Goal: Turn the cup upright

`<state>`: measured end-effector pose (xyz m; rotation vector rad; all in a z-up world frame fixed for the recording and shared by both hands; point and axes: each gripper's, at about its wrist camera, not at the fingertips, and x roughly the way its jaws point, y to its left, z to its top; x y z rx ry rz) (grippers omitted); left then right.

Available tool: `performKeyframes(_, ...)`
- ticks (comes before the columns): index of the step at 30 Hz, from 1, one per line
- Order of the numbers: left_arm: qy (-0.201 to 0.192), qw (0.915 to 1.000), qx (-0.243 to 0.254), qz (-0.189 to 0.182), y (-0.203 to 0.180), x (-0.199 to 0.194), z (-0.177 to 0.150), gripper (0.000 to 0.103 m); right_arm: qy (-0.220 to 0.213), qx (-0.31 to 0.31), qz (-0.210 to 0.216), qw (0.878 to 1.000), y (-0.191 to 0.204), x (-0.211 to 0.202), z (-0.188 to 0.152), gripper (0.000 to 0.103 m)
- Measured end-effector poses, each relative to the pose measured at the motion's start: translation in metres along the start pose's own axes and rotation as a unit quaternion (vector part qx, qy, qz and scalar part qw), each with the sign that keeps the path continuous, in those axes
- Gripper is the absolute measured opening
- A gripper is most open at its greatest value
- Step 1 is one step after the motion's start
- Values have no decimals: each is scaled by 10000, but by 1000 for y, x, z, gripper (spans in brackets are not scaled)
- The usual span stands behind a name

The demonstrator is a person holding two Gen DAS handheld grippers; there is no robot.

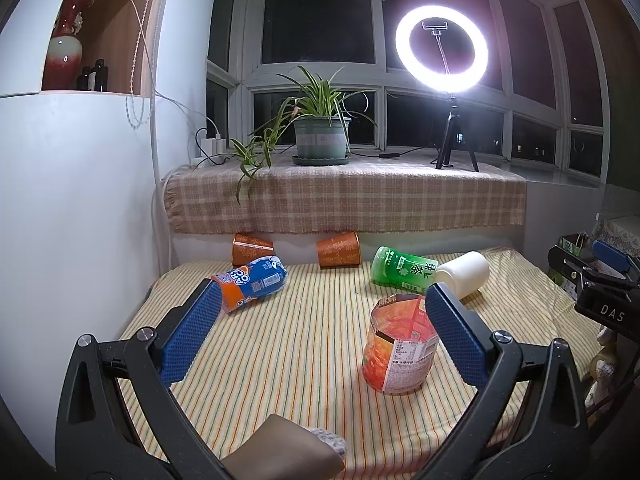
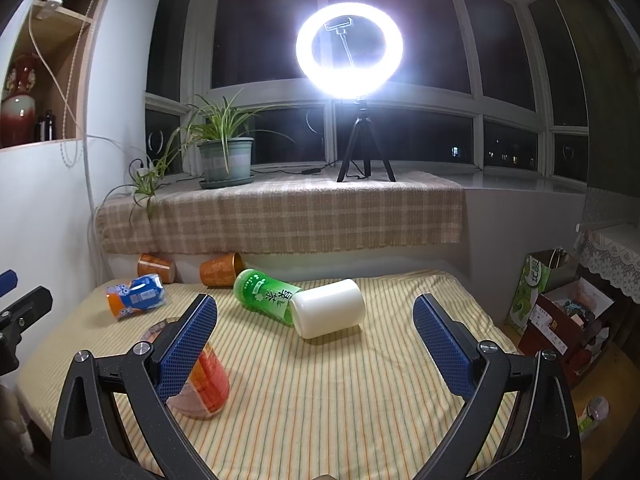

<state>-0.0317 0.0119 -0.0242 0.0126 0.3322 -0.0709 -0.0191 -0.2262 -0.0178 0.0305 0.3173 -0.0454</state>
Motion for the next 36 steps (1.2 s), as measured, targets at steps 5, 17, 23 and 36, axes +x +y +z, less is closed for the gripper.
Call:
performKeyframes(5,11,10000,2,-6,-1,0,1,103,0,-9,-7,10000,0,0,0,98)
performKeyframes(17,9,10000,11,-12,-3,0,1,103,2,-6,-13,10000,0,0,0,98)
performKeyframes(23,6,10000,9,-18,-4,0,1,103,9,7,-9,10000,0,1,-1,98)
performKeyframes(36,-22,9999,137,13,-7,3,0,103,34,11,-15,10000,0,2,-5,98)
